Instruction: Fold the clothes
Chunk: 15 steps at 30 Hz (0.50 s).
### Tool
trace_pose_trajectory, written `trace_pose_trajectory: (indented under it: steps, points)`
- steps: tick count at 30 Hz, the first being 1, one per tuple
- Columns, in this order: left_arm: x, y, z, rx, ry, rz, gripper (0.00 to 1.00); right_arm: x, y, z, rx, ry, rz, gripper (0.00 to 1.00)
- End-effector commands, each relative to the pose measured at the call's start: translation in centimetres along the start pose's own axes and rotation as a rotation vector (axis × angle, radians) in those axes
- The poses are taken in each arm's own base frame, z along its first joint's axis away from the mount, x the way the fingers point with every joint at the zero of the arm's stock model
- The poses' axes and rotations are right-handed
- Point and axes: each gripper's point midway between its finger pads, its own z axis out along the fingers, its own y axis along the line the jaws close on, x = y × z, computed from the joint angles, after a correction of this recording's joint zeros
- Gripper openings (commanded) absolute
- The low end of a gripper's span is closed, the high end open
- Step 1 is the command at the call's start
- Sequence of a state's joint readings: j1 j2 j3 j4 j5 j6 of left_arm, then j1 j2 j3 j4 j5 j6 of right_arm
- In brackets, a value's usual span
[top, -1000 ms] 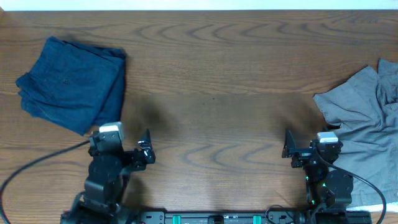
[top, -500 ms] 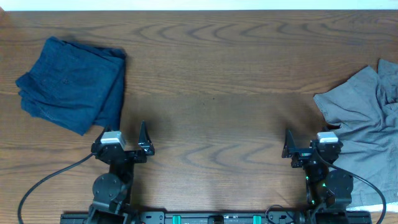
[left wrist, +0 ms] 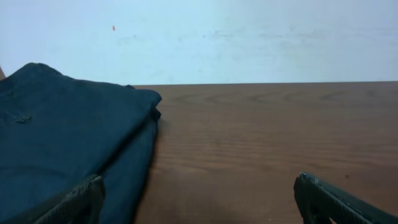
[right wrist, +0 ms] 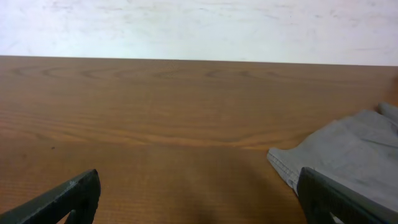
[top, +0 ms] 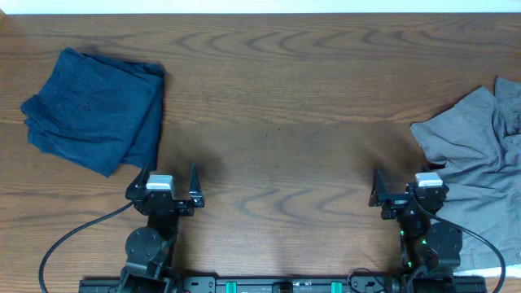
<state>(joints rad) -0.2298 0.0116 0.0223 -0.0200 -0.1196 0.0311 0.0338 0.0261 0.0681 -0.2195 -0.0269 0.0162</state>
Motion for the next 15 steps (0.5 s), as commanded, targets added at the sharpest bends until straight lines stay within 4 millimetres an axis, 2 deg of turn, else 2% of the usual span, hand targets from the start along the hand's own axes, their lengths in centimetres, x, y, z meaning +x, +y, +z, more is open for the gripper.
trace_pose_trajectory:
  steps: [1, 8, 15]
  points:
    - [1.7, 0.0, 0.1, 0.003, 0.051, 0.025, 0.98, 0.2, -0.1, 0.0, 0.004, 0.009, -0.012, 0.99]
    - [1.7, 1.2, 0.1, -0.046, 0.050, 0.019, 0.98, 0.2, -0.1, 0.0, 0.004, 0.009, -0.012, 0.99]
    - [1.6, 4.0, 0.0, -0.160, 0.049, 0.005, 0.98, 0.2, -0.1, 0.0, 0.004, 0.009, -0.012, 0.99]
